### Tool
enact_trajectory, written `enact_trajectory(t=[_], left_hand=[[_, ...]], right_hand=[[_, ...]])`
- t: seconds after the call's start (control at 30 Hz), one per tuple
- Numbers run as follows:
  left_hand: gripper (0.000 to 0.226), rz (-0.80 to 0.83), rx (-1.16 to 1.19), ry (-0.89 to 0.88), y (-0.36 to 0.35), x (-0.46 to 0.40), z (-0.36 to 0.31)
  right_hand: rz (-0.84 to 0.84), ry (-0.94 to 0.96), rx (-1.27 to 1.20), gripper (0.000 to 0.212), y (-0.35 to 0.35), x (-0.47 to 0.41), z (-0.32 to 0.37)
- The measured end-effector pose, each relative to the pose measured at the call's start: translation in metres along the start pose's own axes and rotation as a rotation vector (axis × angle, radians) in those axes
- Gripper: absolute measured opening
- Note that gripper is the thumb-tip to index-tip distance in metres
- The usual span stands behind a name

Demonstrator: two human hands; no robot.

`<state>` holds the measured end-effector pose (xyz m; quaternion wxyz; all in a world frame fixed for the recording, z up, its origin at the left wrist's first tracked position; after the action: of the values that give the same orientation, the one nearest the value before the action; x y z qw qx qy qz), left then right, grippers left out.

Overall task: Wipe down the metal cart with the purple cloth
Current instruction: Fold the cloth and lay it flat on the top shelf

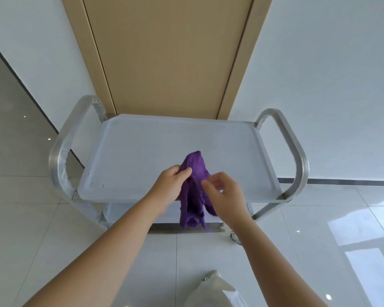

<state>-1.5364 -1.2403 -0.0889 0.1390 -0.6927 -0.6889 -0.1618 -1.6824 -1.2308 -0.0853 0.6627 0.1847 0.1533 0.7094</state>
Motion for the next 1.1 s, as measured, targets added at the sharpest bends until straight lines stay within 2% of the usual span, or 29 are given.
enact_trajectory(t=[0.07,0.1,0.27,0.43,0.53,0.63,0.7,0.8,0.87,0.93,1.0,1.1], left_hand=[[0.020,0.013,0.028,0.006,-0.001,-0.006,-0.010],[0.020,0.013,0.020,0.004,-0.002,-0.011,-0.014],[0.024,-0.012,0.015,0.026,-0.002,-0.041,-0.031],[0.024,-0.018,-0.020,0.076,0.019,-0.085,-0.049],[0.025,-0.082,-0.025,0.130,0.042,-0.118,-0.045],[0.026,-0.141,-0.088,0.217,0.065,-0.145,-0.028],[0.027,-0.114,-0.212,0.295,0.076,-0.160,-0.014],[0.028,-0.098,-0.630,0.301,0.087,-0.184,0.007],[0.026,-0.167,-0.873,0.207,0.089,-0.201,0.013],[0.023,-0.221,-0.970,0.106,0.092,-0.215,0.016],[0.033,-0.171,-1.155,-0.003,0.092,-0.226,0.022],[0.029,0.001,-1.331,-0.192,0.084,-0.229,0.036]], right_hand=[[0.153,0.006,-0.024,0.011,-0.008,0.001,-0.002],[0.175,0.013,-0.021,0.016,-0.011,-0.002,-0.006],[0.136,-0.036,0.014,0.014,-0.009,-0.046,-0.013],[0.124,-0.114,-0.133,0.010,0.009,-0.107,-0.011],[0.037,-0.200,-0.183,0.010,0.025,-0.147,-0.019],[0.064,-0.288,-0.142,0.008,0.037,-0.179,-0.035],[0.099,-0.325,-0.132,0.006,0.039,-0.195,-0.048],[0.094,-0.357,-0.082,0.010,0.027,-0.212,-0.071],[0.055,-0.358,-0.043,0.018,0.012,-0.221,-0.086],[0.008,-0.340,0.035,0.031,-0.006,-0.228,-0.099],[-0.015,-0.333,0.158,0.040,-0.022,-0.231,-0.110],[0.038,-0.216,0.370,0.028,-0.045,-0.226,-0.116]])
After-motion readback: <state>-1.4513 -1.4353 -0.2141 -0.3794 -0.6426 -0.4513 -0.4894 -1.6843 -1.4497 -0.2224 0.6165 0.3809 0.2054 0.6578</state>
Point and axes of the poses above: each hand's wrist, its own x-axis away from the middle knuckle, its own y-axis out of the back of the hand, z = x × y, the point moved 2 cm from there along -x, towards the middle knuckle, and after that the axes turned 2 degrees about y, right-handed, at the moved point
